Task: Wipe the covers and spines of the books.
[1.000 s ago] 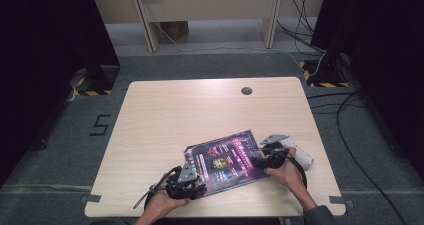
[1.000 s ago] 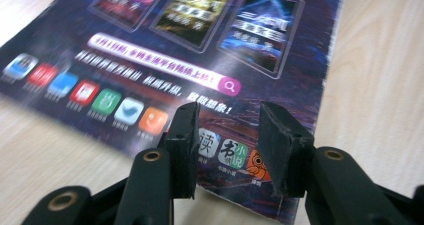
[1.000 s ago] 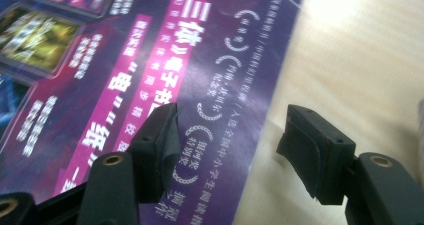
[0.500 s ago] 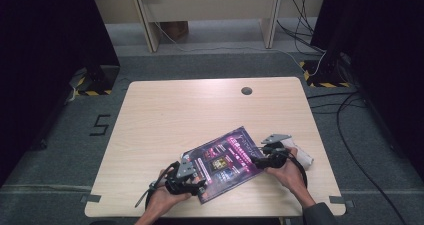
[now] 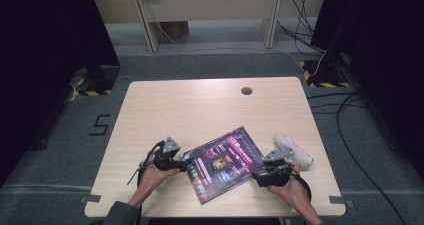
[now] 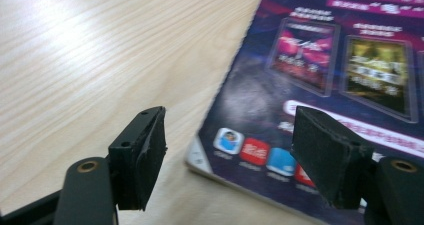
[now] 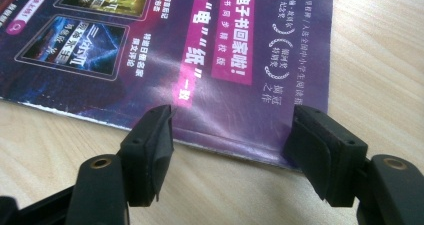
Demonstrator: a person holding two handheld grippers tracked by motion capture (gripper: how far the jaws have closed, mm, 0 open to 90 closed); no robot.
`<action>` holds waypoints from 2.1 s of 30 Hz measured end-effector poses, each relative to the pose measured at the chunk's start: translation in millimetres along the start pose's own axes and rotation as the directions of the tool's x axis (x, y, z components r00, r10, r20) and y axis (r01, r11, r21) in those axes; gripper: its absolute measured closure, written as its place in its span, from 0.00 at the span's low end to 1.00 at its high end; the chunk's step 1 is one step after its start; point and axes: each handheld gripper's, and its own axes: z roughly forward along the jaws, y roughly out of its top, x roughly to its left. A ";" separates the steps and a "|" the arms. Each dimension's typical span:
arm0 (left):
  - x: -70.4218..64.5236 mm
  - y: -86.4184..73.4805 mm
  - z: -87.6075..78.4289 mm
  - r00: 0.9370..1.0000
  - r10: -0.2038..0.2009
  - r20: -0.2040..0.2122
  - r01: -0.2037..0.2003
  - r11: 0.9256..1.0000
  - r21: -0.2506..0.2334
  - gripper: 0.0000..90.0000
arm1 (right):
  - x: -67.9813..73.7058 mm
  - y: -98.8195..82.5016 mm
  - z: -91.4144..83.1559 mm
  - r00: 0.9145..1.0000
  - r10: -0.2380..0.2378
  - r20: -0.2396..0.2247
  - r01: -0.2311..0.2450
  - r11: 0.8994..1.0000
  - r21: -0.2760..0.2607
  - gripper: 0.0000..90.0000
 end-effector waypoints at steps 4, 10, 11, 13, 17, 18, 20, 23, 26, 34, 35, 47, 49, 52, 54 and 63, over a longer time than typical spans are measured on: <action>2.8 0.0 7.7 1.000 -0.007 0.030 0.007 1.000 0.022 0.33 | 4.6 -0.4 1.9 0.999 -0.031 0.028 0.031 1.000 0.007 0.38; -2.9 -1.1 6.7 0.997 -0.014 0.075 0.010 0.999 0.051 0.40 | 2.4 2.4 4.8 0.998 -0.054 0.038 0.054 0.998 0.013 0.38; -3.6 -1.8 5.5 0.997 -0.016 0.078 0.012 0.998 0.057 0.40 | 1.1 3.6 5.5 0.998 -0.053 0.038 0.052 0.999 0.015 0.38; -5.5 -4.1 2.3 0.996 -0.015 0.085 0.009 0.998 0.064 0.39 | -2.6 6.3 7.3 0.998 -0.049 0.044 0.048 0.999 0.016 0.38; -14.0 -9.7 -6.9 0.996 -0.003 0.091 -0.005 0.996 0.086 0.40 | -9.1 13.7 12.7 0.996 -0.022 0.082 0.020 1.000 0.017 0.39; -17.0 -11.7 -9.1 0.994 -0.001 0.105 -0.008 0.996 0.089 0.40 | -11.4 15.5 14.5 0.996 -0.016 0.088 0.015 1.000 0.013 0.40; -24.4 -15.4 -13.5 0.991 0.003 0.134 -0.017 0.995 0.099 0.40 | -15.7 19.4 18.4 0.995 -0.002 0.101 0.002 1.000 0.003 0.42; -37.1 -19.4 -21.6 0.987 0.038 0.155 -0.057 0.992 0.116 0.39 | -22.3 24.8 23.9 0.993 0.022 0.116 -0.021 1.000 -0.012 0.45; -47.7 -24.7 -27.1 0.985 0.036 0.171 -0.057 0.991 0.117 0.39 | -26.1 28.5 27.6 0.991 0.024 0.133 -0.022 0.999 -0.024 0.47; -63.5 -28.5 -30.8 0.982 0.020 0.190 -0.044 0.992 0.122 0.38 | -24.5 24.6 19.0 0.992 0.110 -0.057 -0.113 0.992 -0.050 0.54; -66.6 -29.0 -31.4 0.981 0.016 0.191 -0.040 0.992 0.122 0.38 | -22.3 22.4 18.9 0.991 0.108 -0.076 -0.112 0.993 -0.047 0.54; -95.4 -28.8 -29.6 0.973 0.065 0.221 -0.094 0.988 0.123 0.39 | -16.1 22.0 27.0 0.996 0.066 -0.066 -0.068 0.997 -0.029 0.51; -100.6 -28.0 -28.4 0.971 0.077 0.225 -0.106 0.987 0.121 0.39 | -18.5 25.4 29.8 0.996 0.074 -0.050 -0.076 0.997 -0.032 0.51; -106.5 -26.9 -26.5 0.970 0.087 0.225 -0.115 0.987 0.114 0.39 | -20.3 28.8 32.0 0.996 0.084 -0.039 -0.085 0.996 -0.028 0.50; -109.6 -26.6 -25.9 0.970 0.089 0.225 -0.116 0.987 0.113 0.40 | -22.0 29.6 33.1 0.996 0.079 -0.028 -0.080 0.996 -0.038 0.51; -122.7 -26.0 -22.9 0.969 0.116 0.216 -0.140 0.986 0.095 0.40 | -26.1 33.8 34.8 0.998 0.064 0.001 -0.064 0.997 -0.035 0.52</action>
